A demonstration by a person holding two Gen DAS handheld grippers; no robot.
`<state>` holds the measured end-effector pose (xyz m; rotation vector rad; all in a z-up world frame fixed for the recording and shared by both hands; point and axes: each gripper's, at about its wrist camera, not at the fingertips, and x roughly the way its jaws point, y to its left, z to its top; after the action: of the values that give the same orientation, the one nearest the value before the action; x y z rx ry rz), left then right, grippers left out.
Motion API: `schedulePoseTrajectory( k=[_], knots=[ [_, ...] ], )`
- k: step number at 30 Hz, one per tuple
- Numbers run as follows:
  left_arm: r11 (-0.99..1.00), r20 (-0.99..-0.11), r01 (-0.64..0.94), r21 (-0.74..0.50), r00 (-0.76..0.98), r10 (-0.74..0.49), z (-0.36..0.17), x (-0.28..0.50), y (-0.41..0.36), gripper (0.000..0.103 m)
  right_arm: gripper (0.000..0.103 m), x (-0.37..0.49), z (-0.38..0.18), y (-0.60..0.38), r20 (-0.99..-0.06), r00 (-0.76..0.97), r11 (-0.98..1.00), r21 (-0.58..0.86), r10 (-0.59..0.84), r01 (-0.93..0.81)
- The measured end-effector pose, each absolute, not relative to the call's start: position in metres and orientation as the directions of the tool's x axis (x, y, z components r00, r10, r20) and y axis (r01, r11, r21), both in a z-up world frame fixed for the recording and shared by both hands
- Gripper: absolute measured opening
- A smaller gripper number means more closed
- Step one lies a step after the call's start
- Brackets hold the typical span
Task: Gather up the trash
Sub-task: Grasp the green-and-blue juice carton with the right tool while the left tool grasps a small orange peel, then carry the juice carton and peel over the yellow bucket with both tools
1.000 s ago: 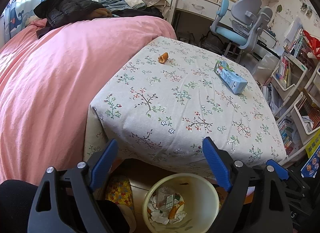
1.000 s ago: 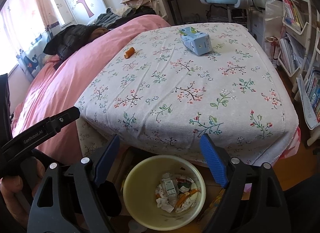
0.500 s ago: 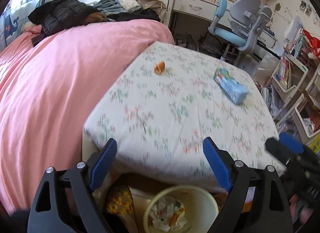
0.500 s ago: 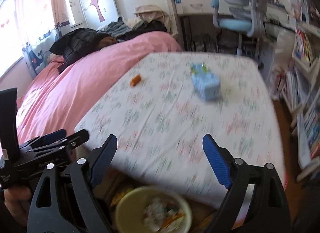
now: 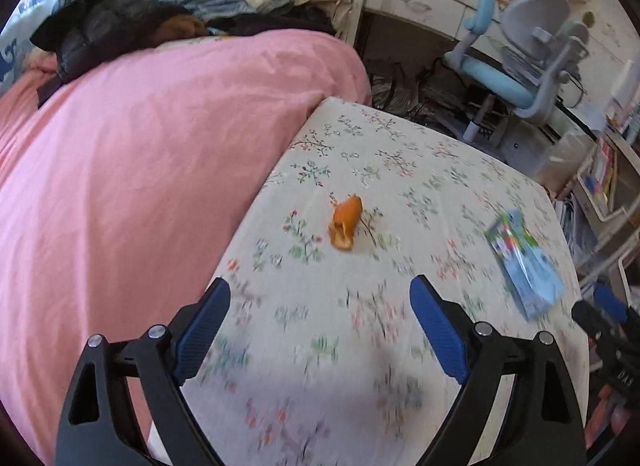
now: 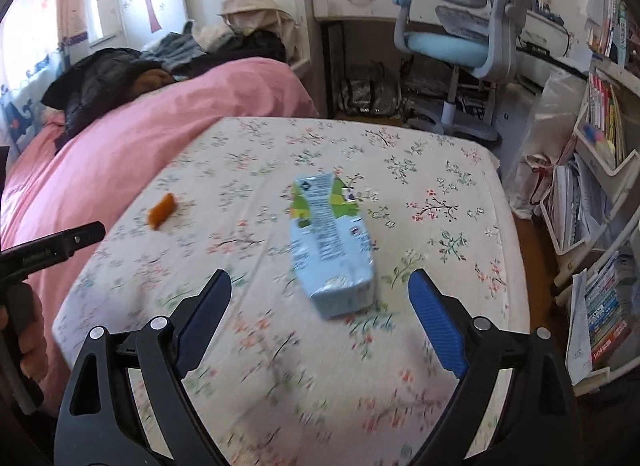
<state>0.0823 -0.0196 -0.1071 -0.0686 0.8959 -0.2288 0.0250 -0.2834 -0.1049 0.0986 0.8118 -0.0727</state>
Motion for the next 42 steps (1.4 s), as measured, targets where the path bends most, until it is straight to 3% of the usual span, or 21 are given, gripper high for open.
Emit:
schedulePoseTrajectory(
  k=[16,21,24,25,26,28,33,42],
  knots=[
    [0.971,-0.810,0.207,-0.122,0.544,-0.218,-0.136,0.155,-0.050,0.086,0.087,0.100,-0.156,-0.298,-0.812,0.582,0.993,0.029,-0.042,0.111],
    [0.968,-0.834,0.229,-0.104,0.510,-0.210,-0.148,0.163,-0.059,0.071,0.087,0.113,-0.170,-0.296,-0.834,0.551,0.994,0.029,-0.032,0.102],
    [0.966,-0.826,0.253,-0.058,0.532,-0.188,-0.149,0.161,-0.066,0.063,0.070,0.116,-0.173,-0.292,-0.840,0.543,0.995,0.045,-0.009,0.085],
    [0.963,-0.820,0.267,-0.040,0.542,-0.184,-0.149,0.159,-0.070,0.052,0.058,0.116,-0.172,-0.290,-0.836,0.548,0.996,0.036,-0.015,0.083],
    [0.959,-0.817,0.283,-0.025,0.547,-0.183,-0.149,0.158,-0.073,0.038,0.058,0.117,-0.171,-0.289,-0.835,0.551,0.996,0.051,0.001,0.076],
    [0.945,-0.818,0.326,-0.018,0.539,-0.202,-0.148,0.154,-0.078,0.020,0.057,0.117,-0.170,-0.289,-0.831,0.554,0.992,0.106,0.048,0.074],
    [0.921,-0.805,0.366,-0.135,0.502,-0.317,-0.136,0.146,-0.075,0.016,0.057,0.112,-0.162,-0.301,-0.792,0.582,0.946,0.303,0.185,0.112],
    [0.867,-0.719,0.385,-0.317,0.499,-0.484,-0.099,0.111,-0.068,0.016,0.057,0.076,-0.125,-0.304,-0.692,0.672,0.892,0.440,0.264,0.104]
  ],
)
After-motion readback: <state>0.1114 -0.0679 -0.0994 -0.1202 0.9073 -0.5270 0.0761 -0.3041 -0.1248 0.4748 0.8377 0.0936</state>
